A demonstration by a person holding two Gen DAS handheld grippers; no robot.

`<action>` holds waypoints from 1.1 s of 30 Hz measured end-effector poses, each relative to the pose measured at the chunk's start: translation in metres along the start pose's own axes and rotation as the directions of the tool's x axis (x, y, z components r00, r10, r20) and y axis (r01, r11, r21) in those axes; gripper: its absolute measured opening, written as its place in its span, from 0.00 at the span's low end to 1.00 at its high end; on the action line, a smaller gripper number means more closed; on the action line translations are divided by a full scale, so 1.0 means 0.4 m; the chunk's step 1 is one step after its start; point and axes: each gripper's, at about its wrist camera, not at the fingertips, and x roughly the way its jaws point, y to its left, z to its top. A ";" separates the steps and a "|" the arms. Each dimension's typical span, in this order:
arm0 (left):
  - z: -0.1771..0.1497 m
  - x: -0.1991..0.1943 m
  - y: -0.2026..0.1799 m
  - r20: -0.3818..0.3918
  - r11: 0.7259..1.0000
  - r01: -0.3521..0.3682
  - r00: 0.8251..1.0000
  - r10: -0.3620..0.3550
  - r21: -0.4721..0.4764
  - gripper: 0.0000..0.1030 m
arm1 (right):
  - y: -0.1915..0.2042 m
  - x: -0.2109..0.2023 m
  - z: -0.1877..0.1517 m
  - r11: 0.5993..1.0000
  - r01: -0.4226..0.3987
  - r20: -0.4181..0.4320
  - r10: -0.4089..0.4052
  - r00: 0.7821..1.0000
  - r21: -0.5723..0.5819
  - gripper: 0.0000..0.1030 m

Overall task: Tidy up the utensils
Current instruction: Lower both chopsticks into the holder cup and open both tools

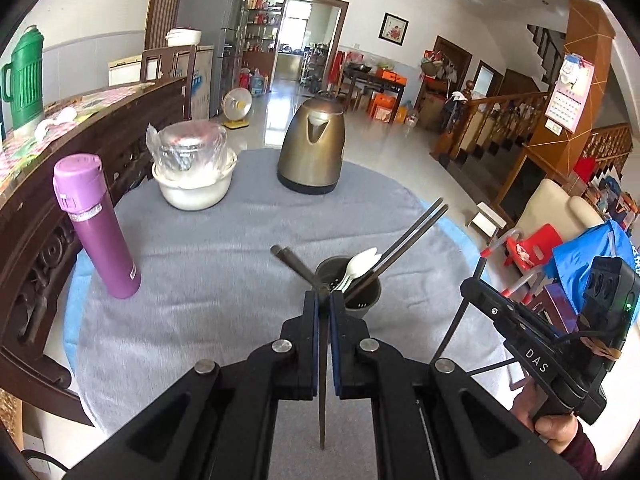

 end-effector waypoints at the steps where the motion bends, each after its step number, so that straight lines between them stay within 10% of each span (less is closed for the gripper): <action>1: 0.005 -0.003 -0.006 0.005 1.000 0.000 1.000 0.000 0.006 0.05 | 0.000 -0.003 0.005 1.000 0.001 0.009 -0.001 1.000 0.000 0.07; 33: 0.152 -0.071 -0.138 0.160 0.985 -0.105 0.984 0.082 0.137 0.05 | 0.070 -0.057 0.154 0.997 0.011 0.226 0.007 0.974 -0.077 0.07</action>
